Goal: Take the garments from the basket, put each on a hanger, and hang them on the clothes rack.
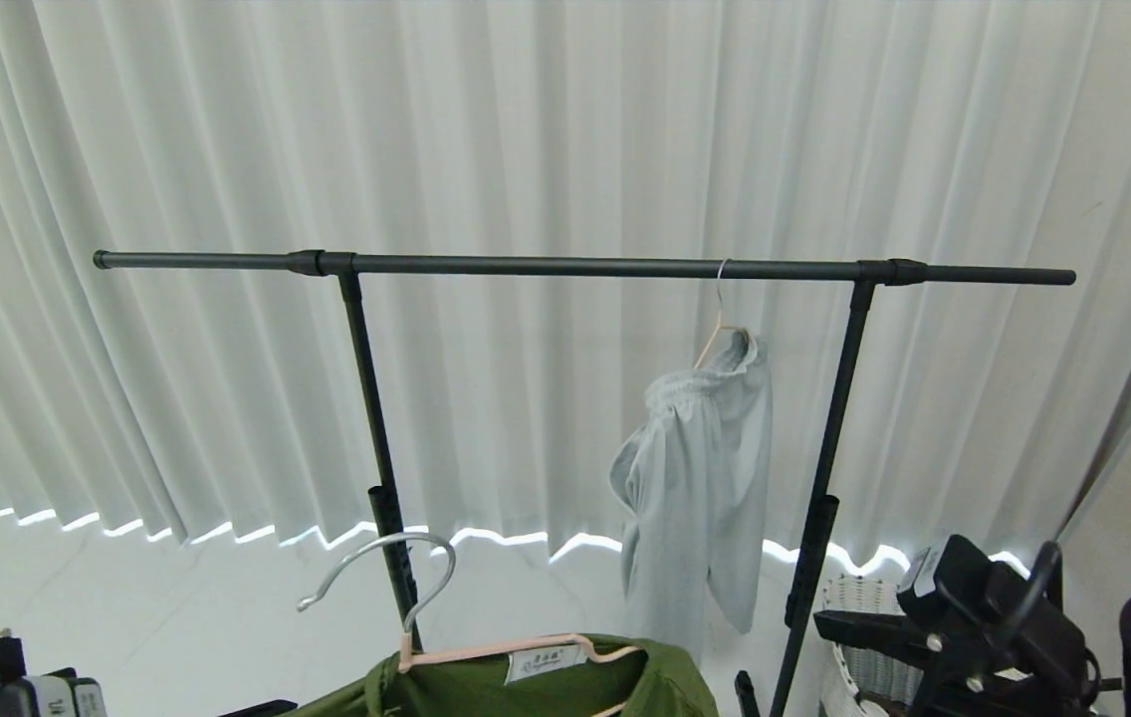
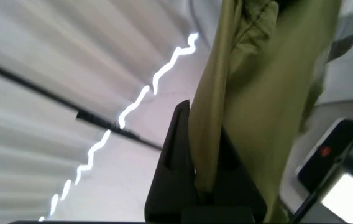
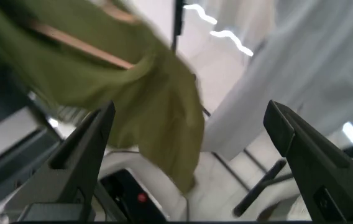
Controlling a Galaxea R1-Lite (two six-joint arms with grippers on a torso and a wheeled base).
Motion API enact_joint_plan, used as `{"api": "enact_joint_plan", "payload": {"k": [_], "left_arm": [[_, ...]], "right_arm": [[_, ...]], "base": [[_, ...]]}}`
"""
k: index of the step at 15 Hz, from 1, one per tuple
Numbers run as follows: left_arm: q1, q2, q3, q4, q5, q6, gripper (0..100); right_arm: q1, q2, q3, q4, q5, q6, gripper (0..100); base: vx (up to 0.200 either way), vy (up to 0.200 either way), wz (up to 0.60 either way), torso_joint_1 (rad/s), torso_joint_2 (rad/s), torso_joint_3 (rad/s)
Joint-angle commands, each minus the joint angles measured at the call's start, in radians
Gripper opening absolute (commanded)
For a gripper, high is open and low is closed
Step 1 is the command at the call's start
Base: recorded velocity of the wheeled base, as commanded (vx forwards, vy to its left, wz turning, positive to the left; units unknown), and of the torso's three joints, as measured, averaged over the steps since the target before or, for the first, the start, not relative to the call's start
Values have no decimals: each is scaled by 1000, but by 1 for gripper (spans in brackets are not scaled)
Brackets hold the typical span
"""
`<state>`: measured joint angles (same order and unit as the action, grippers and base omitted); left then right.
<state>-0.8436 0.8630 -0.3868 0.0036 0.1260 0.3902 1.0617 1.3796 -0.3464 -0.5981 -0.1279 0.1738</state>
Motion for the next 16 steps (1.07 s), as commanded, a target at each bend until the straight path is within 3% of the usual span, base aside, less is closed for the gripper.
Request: {"api": "enact_joint_plan", "payload": {"k": [1,3,5,8,10,16], "left_arm": [[0,-7,0,-14,-17,1,0],[-2,-7,6,-27,-66,7,0],[-22,-9,5,-30,-124,9,0],[-78,-5,0,-30,-134,22,0],[-120,-4,-1,-51,-134,25,0],[-152,-4,-4,-71,-134,29,0]], "right_arm": [[21,-24,-6,6,27,-48,100],[27,-20,-74,34,90,-114,100],[43,-20,-189,158,162,-211,100],[83,18,-298,294,292,-336,100],[113,76,-304,291,297,-382,100],[153,187,-368,228,295,-384,100]], "base": [[0,0,0,0,0,0],[0,0,0,0,0,0],[0,0,0,0,0,0],[0,0,0,0,0,0],[0,0,0,0,0,0],[0,0,0,0,0,0]]}}
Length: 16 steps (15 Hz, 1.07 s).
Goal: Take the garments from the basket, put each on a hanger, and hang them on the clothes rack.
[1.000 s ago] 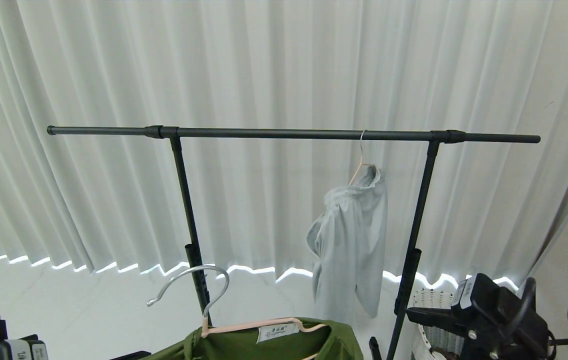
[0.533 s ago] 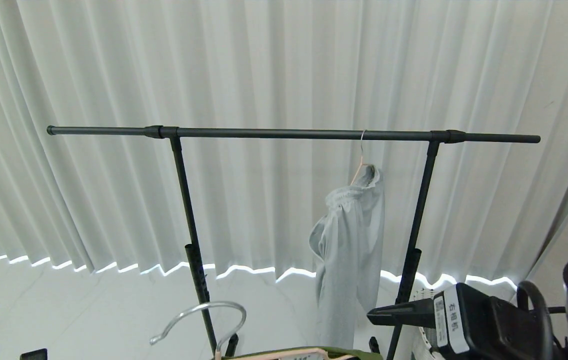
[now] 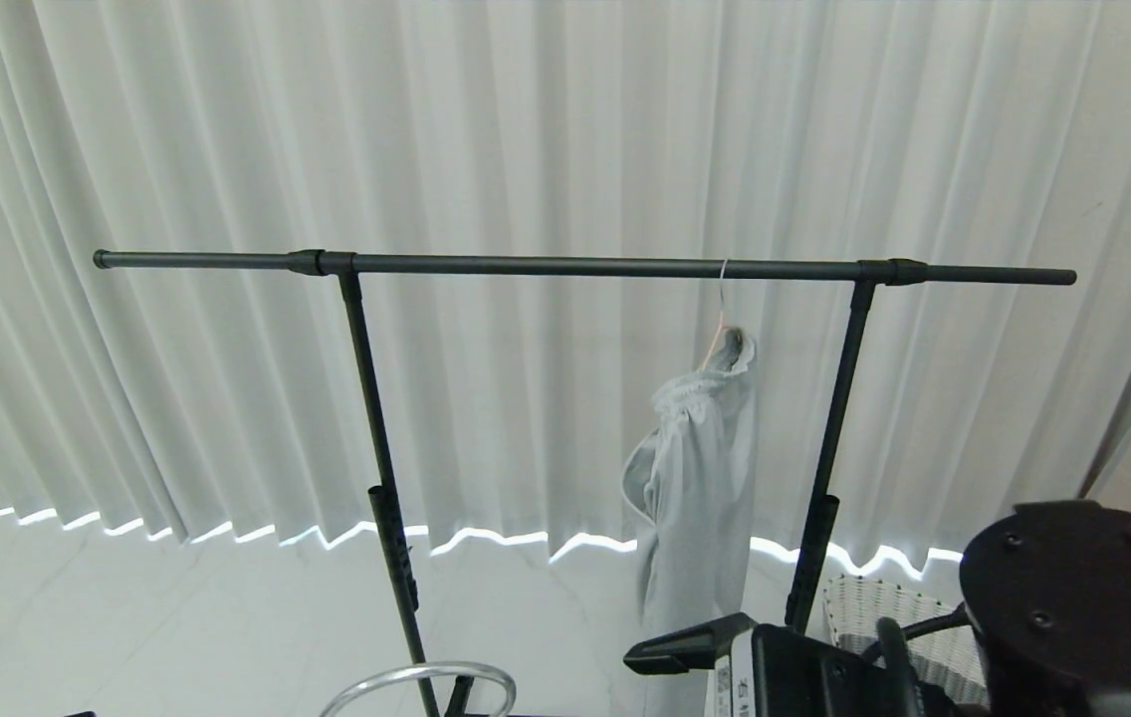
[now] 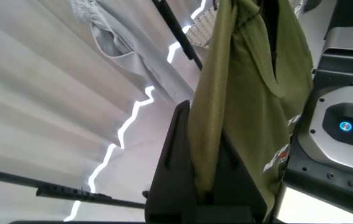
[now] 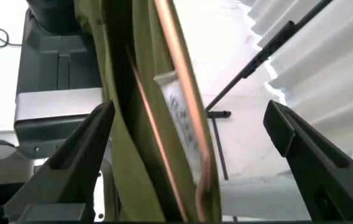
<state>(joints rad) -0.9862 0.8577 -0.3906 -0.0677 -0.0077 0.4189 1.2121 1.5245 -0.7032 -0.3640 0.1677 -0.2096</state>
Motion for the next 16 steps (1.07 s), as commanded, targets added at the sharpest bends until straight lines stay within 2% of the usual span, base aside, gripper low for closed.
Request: {"api": "enact_joint_plan", "payload": {"k": [1,8,9,16], "left_arm": [[-9,1,-4,0,0,0,0],[-11,1,-13,0,0,0,0],[-9,1,-14,0,0,0,0],[-11,1,-16,0,0,0,0]], "right_arm": [[4,49,-12,-12,1,-1,100],[17,63,-10,-13,0,1,100],[17,65,-10,-13,0,1,0],[14,71,-10,-13,-11,-1,0]], "base": [[0,0,0,0,0,0],[0,0,0,0,0,0],[0,0,0,0,0,0],[0,0,0,0,0,0]]}}
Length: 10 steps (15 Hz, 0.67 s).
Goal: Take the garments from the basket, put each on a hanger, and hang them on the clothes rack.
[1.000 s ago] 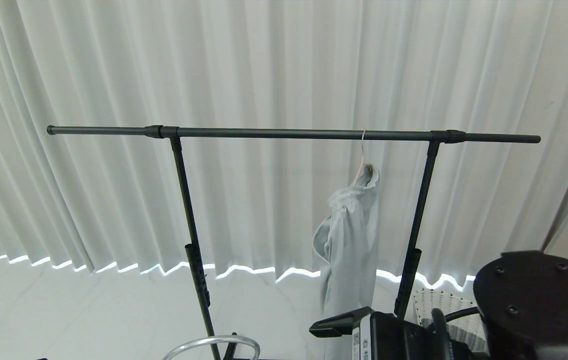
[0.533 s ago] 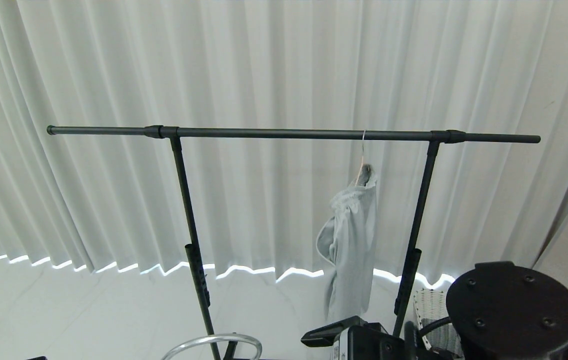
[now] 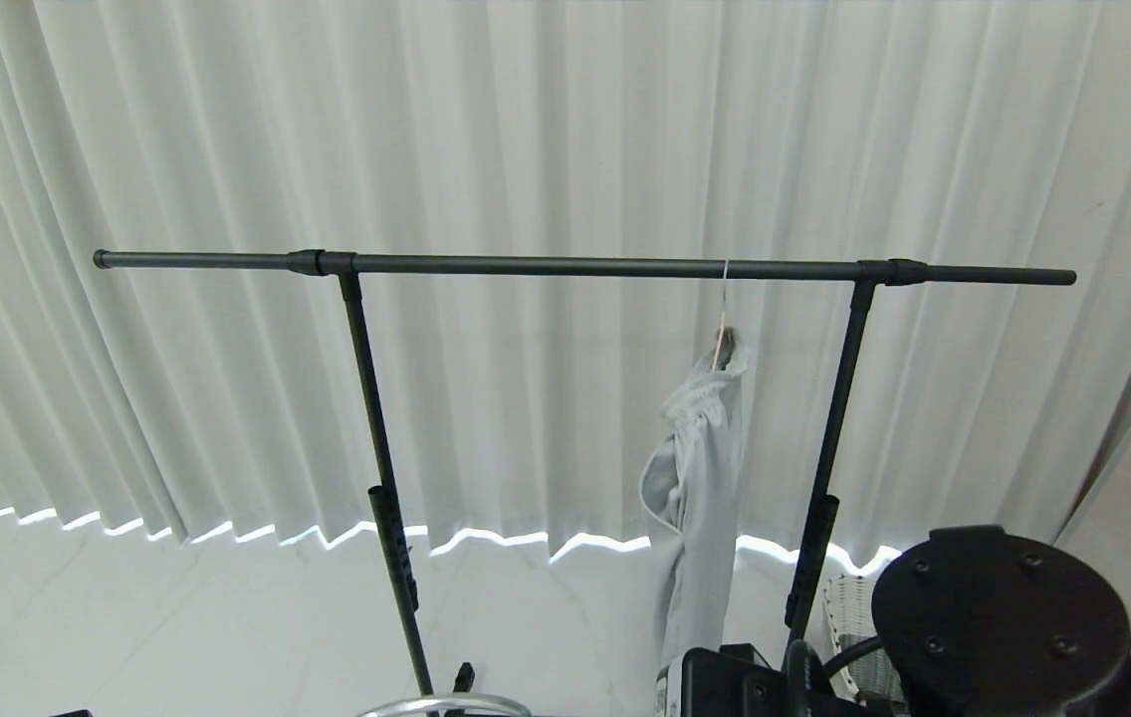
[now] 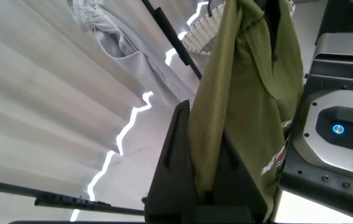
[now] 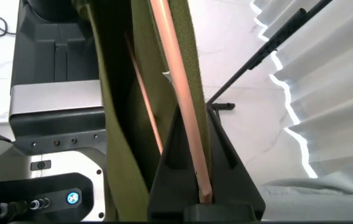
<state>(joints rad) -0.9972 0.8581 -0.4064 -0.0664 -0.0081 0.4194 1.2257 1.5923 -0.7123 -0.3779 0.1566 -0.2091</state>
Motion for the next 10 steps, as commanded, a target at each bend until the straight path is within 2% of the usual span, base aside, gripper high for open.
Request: {"api": "enact_joint_plan", "payload": {"k": [1,2,6,9,10], "left_arm": [[2,1,0,-1,0,1,0],[2,2,0,-1,2,2,100],[14,-1,6,-1,10,-1,100],[72,-1,1,-7,10,-2,100],[92,4,-2,-41,10,-5,100]], "right_arm": [[0,0,1,1,0,-1,0],[0,-3,1,1,0,-1,0],[-23,-45,-1,7,-8,-1,0],[-104,-107,1,54,-52,-3,0],[-135,-130,-1,94,-55,-3,0]], "base": [[0,0,0,0,0,0],[0,0,0,0,0,0],[0,0,0,0,0,0],[0,0,0,0,0,0],[0,0,0,0,0,0]]}}
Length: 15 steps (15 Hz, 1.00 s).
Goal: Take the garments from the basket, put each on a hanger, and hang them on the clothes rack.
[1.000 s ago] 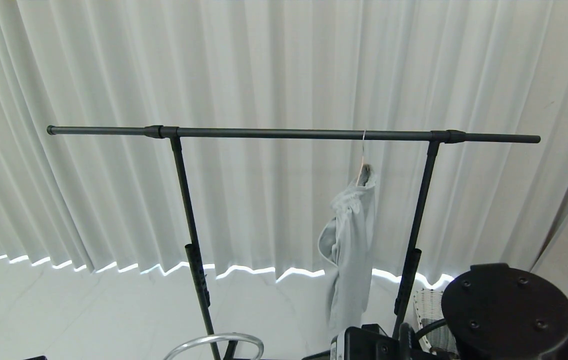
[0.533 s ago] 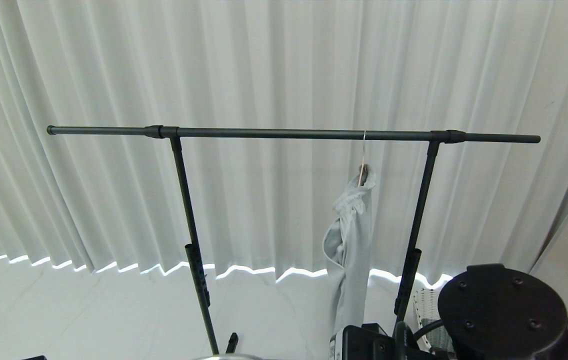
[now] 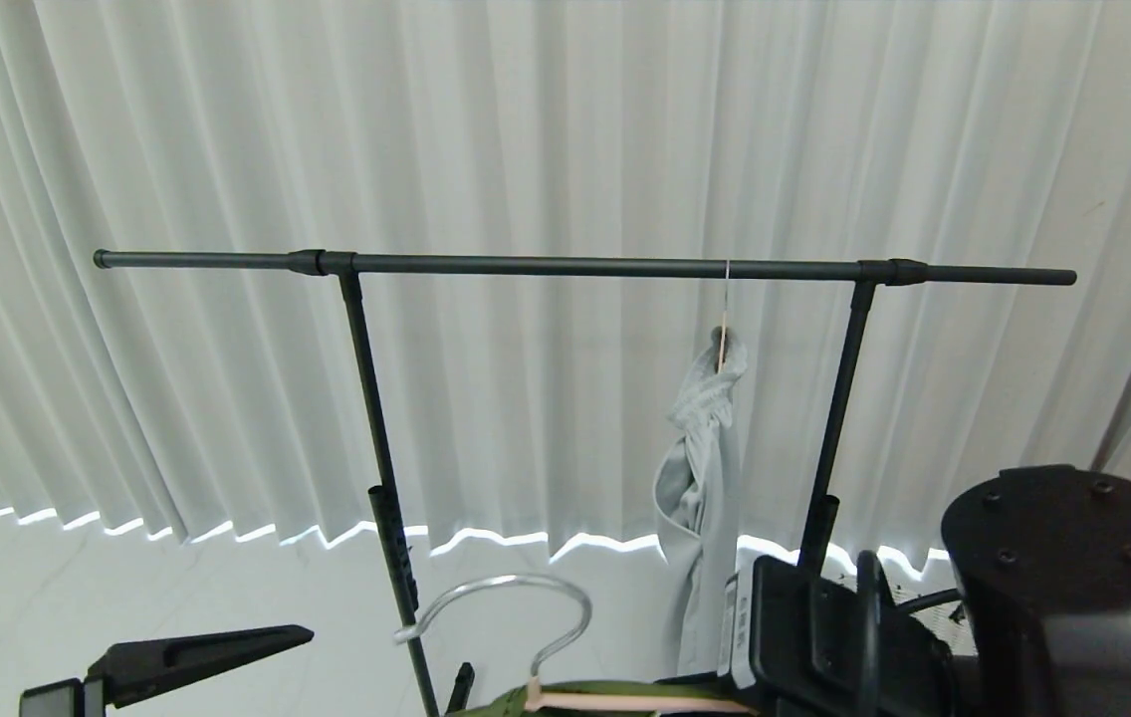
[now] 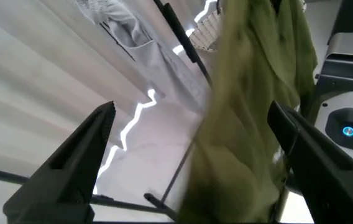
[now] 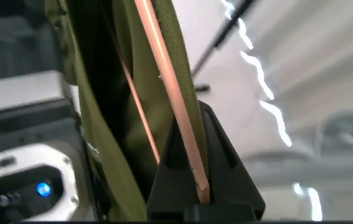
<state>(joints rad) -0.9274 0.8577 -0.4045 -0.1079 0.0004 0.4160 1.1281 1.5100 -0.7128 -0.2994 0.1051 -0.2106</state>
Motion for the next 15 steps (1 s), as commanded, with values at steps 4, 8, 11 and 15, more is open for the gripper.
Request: {"api": "enact_joint_plan", "payload": {"k": [4,8,11,15], "left_arm": [[168,9,39,-62,0,1,100],[357,63,107,-62,1,4,100],[368,153,124,-62,0,1,100],[368,259,122,-127,0,-17,100]], "right_arm": [[-163,-165,-10,178,-4,-1,0],[-229,-255,-11,272,-2,0,0],[-225,-275,-10,275,4,0,0],[-194,-287,-7,269,7,0,0]], "base": [[0,0,0,0,0,0],[0,0,0,0,0,0],[0,0,0,0,0,0],[0,0,0,0,0,0]]}}
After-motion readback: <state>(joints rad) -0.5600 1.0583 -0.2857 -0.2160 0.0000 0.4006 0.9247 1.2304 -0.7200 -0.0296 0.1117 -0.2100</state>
